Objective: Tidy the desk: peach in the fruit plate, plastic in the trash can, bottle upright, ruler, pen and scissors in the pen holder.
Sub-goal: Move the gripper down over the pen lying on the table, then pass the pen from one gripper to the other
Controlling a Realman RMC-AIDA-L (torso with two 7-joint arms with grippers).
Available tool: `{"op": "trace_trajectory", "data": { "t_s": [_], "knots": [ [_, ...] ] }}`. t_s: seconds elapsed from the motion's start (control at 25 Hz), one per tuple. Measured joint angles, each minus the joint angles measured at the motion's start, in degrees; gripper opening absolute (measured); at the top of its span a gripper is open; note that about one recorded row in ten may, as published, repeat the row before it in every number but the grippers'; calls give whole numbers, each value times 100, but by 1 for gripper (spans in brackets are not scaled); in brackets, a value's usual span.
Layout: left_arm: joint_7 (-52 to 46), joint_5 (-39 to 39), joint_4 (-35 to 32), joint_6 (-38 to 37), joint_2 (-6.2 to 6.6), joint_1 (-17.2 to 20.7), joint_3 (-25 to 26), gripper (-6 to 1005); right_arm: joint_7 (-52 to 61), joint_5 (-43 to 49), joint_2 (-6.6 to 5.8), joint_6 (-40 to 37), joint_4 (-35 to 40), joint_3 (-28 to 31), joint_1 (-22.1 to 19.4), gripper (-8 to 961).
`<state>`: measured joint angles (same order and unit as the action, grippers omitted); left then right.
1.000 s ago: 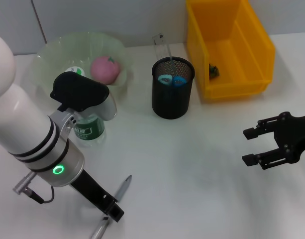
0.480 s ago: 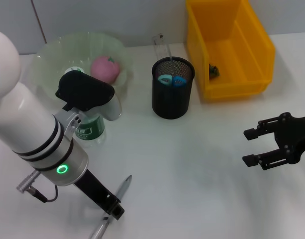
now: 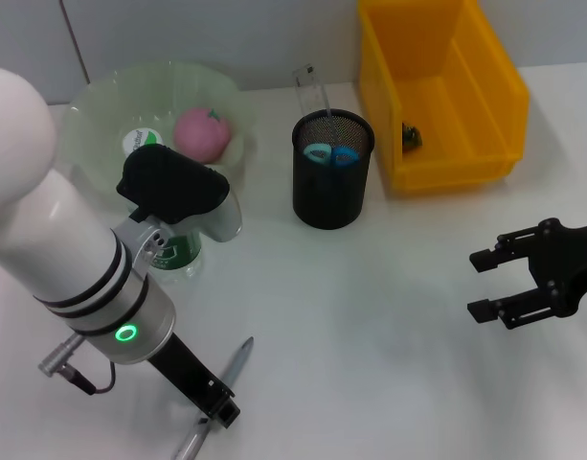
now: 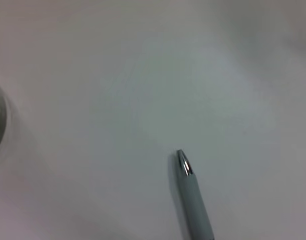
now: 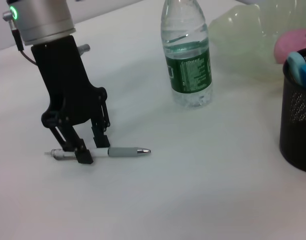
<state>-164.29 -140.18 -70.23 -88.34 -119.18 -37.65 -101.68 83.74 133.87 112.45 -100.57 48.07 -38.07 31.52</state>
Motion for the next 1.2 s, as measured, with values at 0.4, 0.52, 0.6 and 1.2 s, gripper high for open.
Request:
{"op": "trace_trajectory", "data": {
  "t_s": [0.4, 0.52, 0.6, 1.2],
  "knots": [
    [5, -87, 69, 126, 0, -49, -285, 343, 4, 38, 30, -28, 13, -8, 3, 727],
    [8, -152, 75, 132, -1, -54, -379, 279, 10, 72, 52, -36, 53, -7, 3, 727],
    [6, -172, 69, 133, -2, -54, -394, 241, 11, 77, 58, -37, 69, -7, -1, 727],
    [319, 437, -1398, -143, 43, 587, 720, 138, 20, 85, 57, -51, 80, 2, -41, 726]
  ]
}}
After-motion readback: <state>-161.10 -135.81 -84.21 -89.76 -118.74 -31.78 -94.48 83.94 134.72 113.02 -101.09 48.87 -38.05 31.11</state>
